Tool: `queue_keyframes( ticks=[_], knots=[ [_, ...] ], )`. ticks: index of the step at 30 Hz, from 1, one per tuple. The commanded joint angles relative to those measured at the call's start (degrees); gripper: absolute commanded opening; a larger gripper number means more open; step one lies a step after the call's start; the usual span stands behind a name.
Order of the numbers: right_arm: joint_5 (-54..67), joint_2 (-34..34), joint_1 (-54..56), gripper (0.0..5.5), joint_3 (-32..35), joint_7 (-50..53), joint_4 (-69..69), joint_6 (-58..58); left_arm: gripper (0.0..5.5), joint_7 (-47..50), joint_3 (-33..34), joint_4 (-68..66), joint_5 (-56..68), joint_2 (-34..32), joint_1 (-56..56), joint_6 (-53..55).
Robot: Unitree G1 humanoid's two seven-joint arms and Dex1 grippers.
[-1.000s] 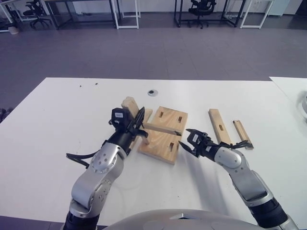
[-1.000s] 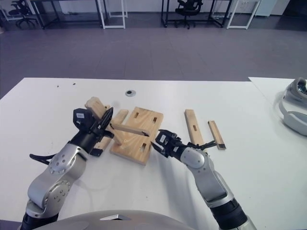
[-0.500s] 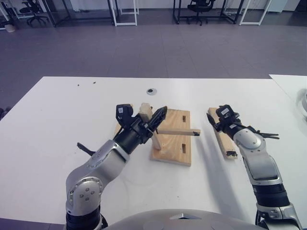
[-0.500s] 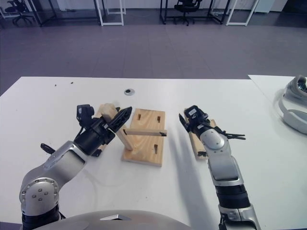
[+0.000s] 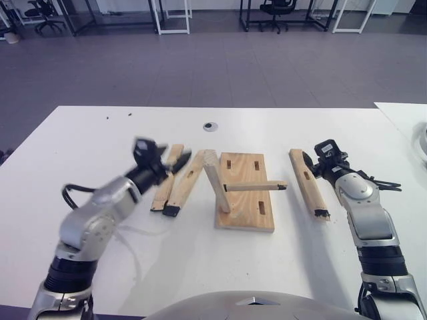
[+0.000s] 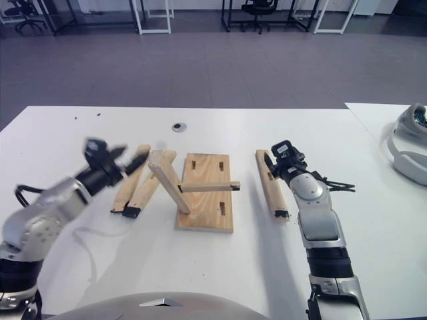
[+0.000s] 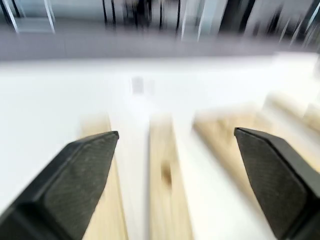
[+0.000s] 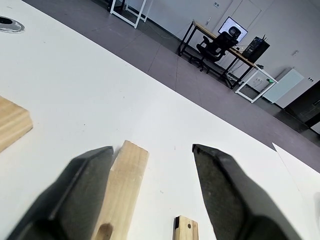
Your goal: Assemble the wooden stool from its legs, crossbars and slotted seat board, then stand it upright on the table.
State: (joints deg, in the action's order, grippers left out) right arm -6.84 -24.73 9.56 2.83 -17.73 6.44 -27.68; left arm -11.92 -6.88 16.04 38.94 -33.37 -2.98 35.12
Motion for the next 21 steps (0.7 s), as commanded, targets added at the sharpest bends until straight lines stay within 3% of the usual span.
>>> queue_keyframes(
  ticks=[1, 17, 21],
  knots=[
    [-0.2, 1.0, 1.2, 2.95, -1.6, 0.6, -0.9, 0.5, 4.26, -2.4, -4.0, -7.4, -7.3, 1.1, -2.0, 1.6],
    [-0.3, 2.7, 0.1, 2.95, -3.2, 2.3, -1.1, 0.5, 4.26, -8.4, -7.4, -4.9, -19.6, 1.3, -2.2, 6.9],
    [-0.3, 3.2, 0.1, 2.95, -3.5, 2.7, -1.2, 0.3, 3.55, -9.0, -8.6, -5.8, -23.3, 0.7, -2.2, 7.6]
  ],
)
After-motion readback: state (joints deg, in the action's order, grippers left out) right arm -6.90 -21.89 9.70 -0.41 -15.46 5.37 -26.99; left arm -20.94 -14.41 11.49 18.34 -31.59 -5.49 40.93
